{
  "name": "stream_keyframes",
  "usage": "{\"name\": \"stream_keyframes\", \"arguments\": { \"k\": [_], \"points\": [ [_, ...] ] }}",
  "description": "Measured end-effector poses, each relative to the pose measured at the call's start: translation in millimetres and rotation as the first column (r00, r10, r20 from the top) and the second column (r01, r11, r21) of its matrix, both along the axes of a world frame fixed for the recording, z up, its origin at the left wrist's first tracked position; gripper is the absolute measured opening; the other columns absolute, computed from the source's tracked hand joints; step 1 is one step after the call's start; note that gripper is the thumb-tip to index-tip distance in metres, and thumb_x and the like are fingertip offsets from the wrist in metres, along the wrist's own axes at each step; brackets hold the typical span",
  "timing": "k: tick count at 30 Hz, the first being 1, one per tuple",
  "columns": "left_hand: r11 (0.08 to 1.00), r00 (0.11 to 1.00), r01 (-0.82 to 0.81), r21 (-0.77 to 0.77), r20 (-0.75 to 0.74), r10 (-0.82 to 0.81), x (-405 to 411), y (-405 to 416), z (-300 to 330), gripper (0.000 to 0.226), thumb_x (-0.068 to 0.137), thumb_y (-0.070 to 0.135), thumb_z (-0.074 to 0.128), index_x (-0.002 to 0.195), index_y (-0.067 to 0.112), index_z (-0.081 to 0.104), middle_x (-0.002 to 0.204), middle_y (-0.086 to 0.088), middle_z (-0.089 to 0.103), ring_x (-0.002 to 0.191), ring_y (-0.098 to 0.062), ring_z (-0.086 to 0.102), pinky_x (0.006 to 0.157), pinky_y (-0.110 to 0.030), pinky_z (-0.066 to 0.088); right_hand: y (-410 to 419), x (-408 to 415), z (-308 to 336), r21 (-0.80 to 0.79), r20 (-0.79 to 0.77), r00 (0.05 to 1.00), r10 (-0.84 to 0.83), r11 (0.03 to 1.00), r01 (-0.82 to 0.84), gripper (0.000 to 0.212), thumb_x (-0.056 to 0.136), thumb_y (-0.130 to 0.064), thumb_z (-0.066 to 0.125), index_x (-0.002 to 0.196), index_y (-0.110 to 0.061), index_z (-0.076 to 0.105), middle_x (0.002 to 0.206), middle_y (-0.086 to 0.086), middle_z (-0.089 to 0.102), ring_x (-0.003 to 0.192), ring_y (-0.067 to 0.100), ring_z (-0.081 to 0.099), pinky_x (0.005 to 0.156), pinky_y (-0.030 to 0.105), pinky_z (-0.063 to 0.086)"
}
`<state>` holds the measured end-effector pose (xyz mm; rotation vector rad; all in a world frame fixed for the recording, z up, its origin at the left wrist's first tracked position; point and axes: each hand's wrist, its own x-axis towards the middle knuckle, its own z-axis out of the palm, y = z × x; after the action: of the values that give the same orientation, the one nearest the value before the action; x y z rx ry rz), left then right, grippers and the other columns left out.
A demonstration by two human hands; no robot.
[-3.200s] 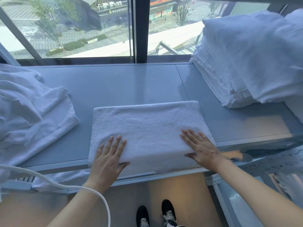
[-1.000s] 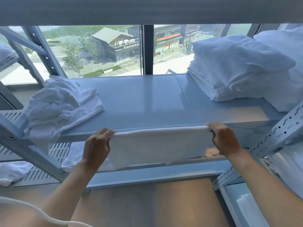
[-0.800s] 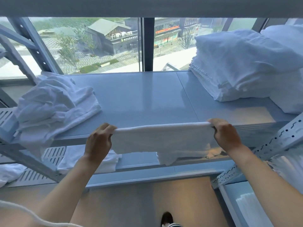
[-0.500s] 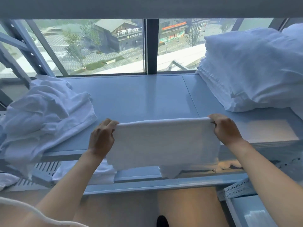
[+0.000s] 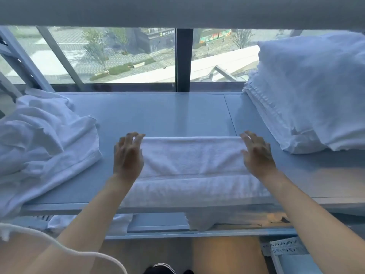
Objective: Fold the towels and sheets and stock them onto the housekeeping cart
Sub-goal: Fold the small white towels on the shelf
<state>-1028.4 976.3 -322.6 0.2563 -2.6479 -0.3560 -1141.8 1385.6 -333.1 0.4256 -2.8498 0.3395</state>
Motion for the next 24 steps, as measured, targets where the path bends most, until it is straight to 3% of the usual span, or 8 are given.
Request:
{"name": "stream_keyframes", "arguments": {
  "k": [3, 5, 9, 14, 18, 20, 22, 24],
  "points": [
    [0.956, 0.955, 0.29, 0.051, 0.052, -0.292, 9, 41, -17, 0.049, 0.084, 0.008, 0.076, 0.131, 0.013, 0.064, 0.132, -0.01, 0.062, 0.117, -0.035, 0.06, 0.098, -0.048, 0.049, -24, 23, -17, -0.08, 0.142, 0.97, 0.195, 0.979, -0.185, 0.052, 0.093, -0.015, 0.066, 0.144, -0.017, 0.056, 0.157, 0.006, 0.046, 0.142, 0.029, 0.044, 0.108, 0.046, 0.037],
    [0.904, 0.885, 0.417, 0.093, 0.185, -0.427, 16, 65, -30, 0.044, 0.094, 0.03, 0.067, 0.137, 0.021, 0.061, 0.142, -0.006, 0.058, 0.127, -0.03, 0.055, 0.105, -0.048, 0.044, -40, 40, -28, -0.108, 0.202, 0.936, 0.289, 0.956, -0.272, 0.048, 0.097, -0.025, 0.062, 0.144, -0.021, 0.055, 0.159, 0.002, 0.043, 0.146, 0.025, 0.039, 0.113, 0.045, 0.032],
    [0.907, 0.833, 0.422, 0.017, 0.389, -0.394, 25, 80, -52, 0.06, 0.1, 0.06, 0.031, 0.154, 0.035, 0.042, 0.164, 0.005, 0.034, 0.151, -0.022, 0.028, 0.122, -0.053, 0.021, -52, 55, -40, -0.081, 0.187, 0.942, 0.279, 0.96, -0.268, 0.05, 0.101, -0.04, 0.047, 0.149, -0.026, 0.049, 0.162, -0.007, 0.038, 0.152, 0.019, 0.028, 0.12, 0.044, 0.02],
    [0.907, 0.83, 0.42, -0.033, 0.417, -0.37, 43, 81, -57, 0.065, 0.102, 0.06, 0.022, 0.162, 0.034, 0.023, 0.171, 0.008, 0.013, 0.159, -0.018, 0.01, 0.126, -0.052, 0.009, -53, 60, -41, -0.047, 0.176, 0.947, 0.269, 0.963, -0.264, 0.05, 0.103, -0.038, 0.046, 0.151, -0.026, 0.046, 0.164, -0.007, 0.036, 0.154, 0.018, 0.025, 0.123, 0.049, 0.021],
    [0.917, 0.864, 0.395, -0.054, 0.361, -0.351, 56, 103, -43, 0.051, 0.102, 0.04, 0.05, 0.149, 0.023, 0.05, 0.163, -0.003, 0.038, 0.151, -0.028, 0.035, 0.115, -0.06, 0.033, -62, 80, -34, -0.026, 0.139, 0.958, 0.252, 0.968, -0.251, 0.045, 0.103, -0.029, 0.046, 0.147, -0.02, 0.05, 0.16, 0.001, 0.041, 0.15, 0.023, 0.032, 0.116, 0.055, 0.03],
    [0.878, 0.835, 0.478, -0.029, 0.327, -0.443, 67, 117, -47, 0.05, 0.1, 0.044, 0.045, 0.145, 0.023, 0.054, 0.161, -0.002, 0.042, 0.149, -0.027, 0.039, 0.113, -0.06, 0.037, -68, 98, -32, -0.115, 0.117, 0.941, 0.319, 0.945, -0.306, 0.044, 0.1, -0.028, 0.049, 0.143, -0.019, 0.054, 0.155, 0.001, 0.047, 0.146, 0.022, 0.039, 0.112, 0.053, 0.035],
    [0.847, 0.79, 0.531, -0.016, 0.369, -0.489, 79, 122, -56, 0.066, 0.099, 0.058, 0.041, 0.157, 0.026, 0.039, 0.169, 0.003, 0.025, 0.157, -0.022, 0.021, 0.122, -0.058, 0.025, -72, 116, -33, -0.186, 0.178, 0.905, 0.385, 0.917, -0.354, 0.051, 0.098, -0.04, 0.05, 0.146, -0.024, 0.052, 0.159, -0.005, 0.043, 0.149, 0.016, 0.034, 0.119, 0.048, 0.029],
    [0.841, 0.787, 0.54, -0.039, 0.377, -0.488, 85, 118, -64, 0.076, 0.097, 0.06, 0.046, 0.163, 0.026, 0.025, 0.172, 0.005, 0.013, 0.159, -0.019, 0.008, 0.125, -0.058, 0.019, -73, 126, -38, -0.144, 0.232, 0.881, 0.411, 0.911, -0.387, 0.063, 0.095, -0.054, 0.05, 0.153, -0.03, 0.044, 0.166, -0.01, 0.03, 0.156, 0.011, 0.016, 0.126, 0.044, 0.013]
  ]
}}
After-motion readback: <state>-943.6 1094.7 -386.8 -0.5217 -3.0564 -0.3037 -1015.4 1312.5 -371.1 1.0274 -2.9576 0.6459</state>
